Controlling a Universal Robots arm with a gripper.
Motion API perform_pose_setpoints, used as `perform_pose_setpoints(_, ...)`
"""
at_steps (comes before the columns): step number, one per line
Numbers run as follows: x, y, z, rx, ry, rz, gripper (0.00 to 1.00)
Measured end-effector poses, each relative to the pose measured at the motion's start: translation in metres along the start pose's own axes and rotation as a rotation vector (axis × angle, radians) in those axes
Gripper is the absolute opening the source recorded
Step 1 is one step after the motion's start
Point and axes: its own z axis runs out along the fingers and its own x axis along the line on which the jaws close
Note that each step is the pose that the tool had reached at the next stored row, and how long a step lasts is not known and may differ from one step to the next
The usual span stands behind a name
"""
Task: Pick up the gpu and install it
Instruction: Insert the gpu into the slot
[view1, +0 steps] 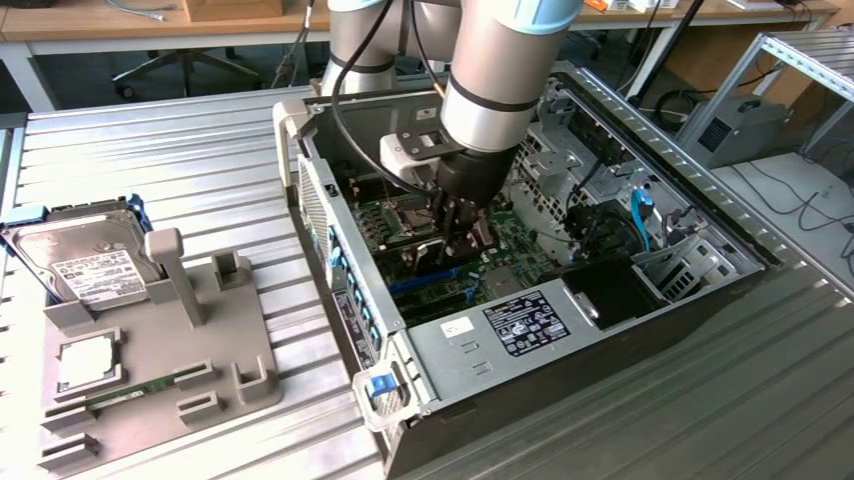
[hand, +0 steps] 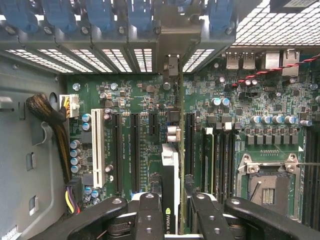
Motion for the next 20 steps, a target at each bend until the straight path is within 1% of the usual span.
perform_pose_setpoints(3,0.0000,0.0002,0.0000,0.0039,0.0001,0.000,0.27)
perform_pose_setpoints(20,0.0001,0.0029,0.0002,0.0079,0.0001,0.000,0.27)
